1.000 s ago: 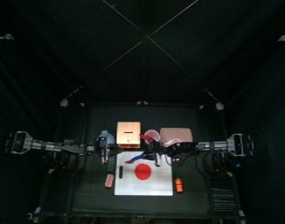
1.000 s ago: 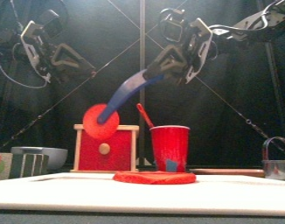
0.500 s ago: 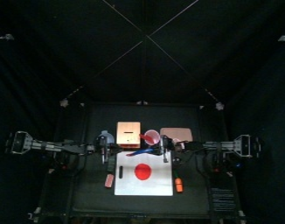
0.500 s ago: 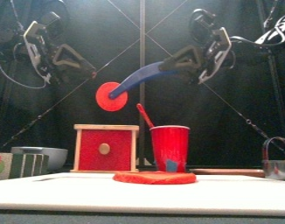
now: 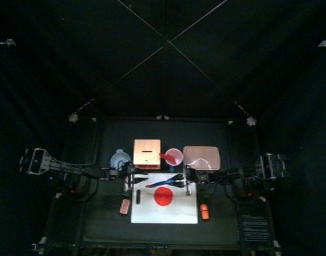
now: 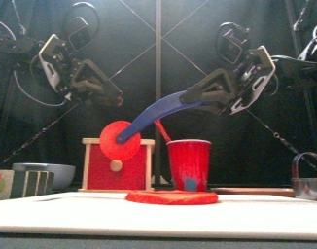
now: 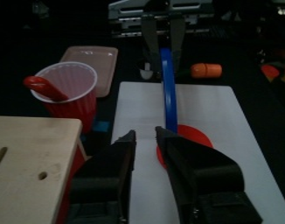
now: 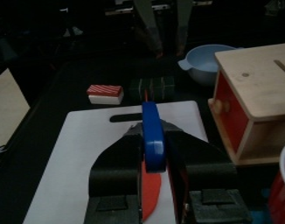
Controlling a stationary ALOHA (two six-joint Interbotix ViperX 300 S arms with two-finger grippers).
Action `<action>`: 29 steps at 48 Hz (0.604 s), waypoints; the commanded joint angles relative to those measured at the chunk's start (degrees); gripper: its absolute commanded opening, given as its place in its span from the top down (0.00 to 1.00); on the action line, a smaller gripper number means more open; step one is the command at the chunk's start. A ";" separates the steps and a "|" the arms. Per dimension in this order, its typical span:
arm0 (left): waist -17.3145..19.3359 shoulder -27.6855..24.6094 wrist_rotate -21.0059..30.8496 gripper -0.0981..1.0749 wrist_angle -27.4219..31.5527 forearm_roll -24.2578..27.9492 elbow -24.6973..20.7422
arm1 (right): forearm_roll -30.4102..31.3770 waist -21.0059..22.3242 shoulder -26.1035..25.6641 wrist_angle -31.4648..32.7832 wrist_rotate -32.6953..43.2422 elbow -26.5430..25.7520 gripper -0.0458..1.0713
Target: Grab pizza cutter with other hand
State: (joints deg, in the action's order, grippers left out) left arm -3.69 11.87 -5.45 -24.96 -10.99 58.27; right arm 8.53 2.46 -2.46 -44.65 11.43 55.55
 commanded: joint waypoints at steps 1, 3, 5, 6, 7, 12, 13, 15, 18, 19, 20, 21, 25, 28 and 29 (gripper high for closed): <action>-1.41 -1.76 -0.09 0.17 -0.18 -1.85 -2.29 | -0.26 -0.09 -0.79 -0.09 -0.09 -1.32 0.63; -2.02 -2.55 -0.09 0.15 -0.18 -2.72 -2.72 | -0.26 0.00 -0.70 0.35 -0.18 -1.32 0.63; -2.46 -3.43 -0.09 0.14 -0.26 -3.43 -3.16 | -0.26 0.00 -0.70 0.88 -0.18 -1.41 0.63; -2.55 -3.78 -0.09 0.14 -0.26 -3.78 -3.43 | -0.26 0.00 -0.70 1.23 -0.18 -1.41 0.63; -2.72 -4.22 -0.09 0.14 -0.26 -4.04 -3.60 | -0.26 0.09 -0.70 1.41 -0.18 -1.41 0.63; -3.08 -6.59 -0.09 0.12 -0.18 -5.54 -5.54 | -0.26 0.26 -0.62 1.85 -0.18 -1.49 0.63; -3.08 -7.21 -0.18 0.11 -0.18 -5.71 -5.98 | -0.26 0.26 -0.53 1.93 -0.18 -1.58 0.63; -3.08 -8.09 -0.26 0.11 -0.18 -5.80 -6.68 | -0.26 0.26 -0.44 1.85 -0.18 -1.58 0.63; -2.81 -9.93 -0.35 0.10 0.00 -5.71 -8.00 | -0.26 0.18 0.00 1.85 -0.18 -1.85 0.63; -2.72 -10.28 -0.35 0.10 0.00 -5.71 -8.17 | -0.26 0.18 0.09 1.93 -0.18 -1.93 0.63; -2.72 -10.72 -0.35 0.10 0.09 -5.71 -8.53 | -0.26 0.09 0.18 1.93 -0.18 -1.93 0.63; -2.64 -10.99 -0.35 0.11 0.09 -5.63 -8.61 | -0.26 0.09 0.18 1.93 -0.18 -2.02 0.63; -2.64 -11.51 -0.44 0.12 0.09 -5.19 -8.88 | -0.26 -0.09 0.35 1.93 -0.18 -2.20 0.63; -2.64 -11.43 -0.35 0.14 0.09 -4.92 -8.70 | -0.26 -0.09 0.35 1.93 -0.09 -2.20 0.63; -2.64 -11.34 -0.35 0.15 0.09 -4.92 -8.61 | -0.26 -0.18 0.35 1.93 -0.09 -2.11 0.63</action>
State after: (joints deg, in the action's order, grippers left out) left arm -6.50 0.09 -5.80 -24.70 -16.17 50.63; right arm 8.35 2.46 -1.14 -42.54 11.43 54.40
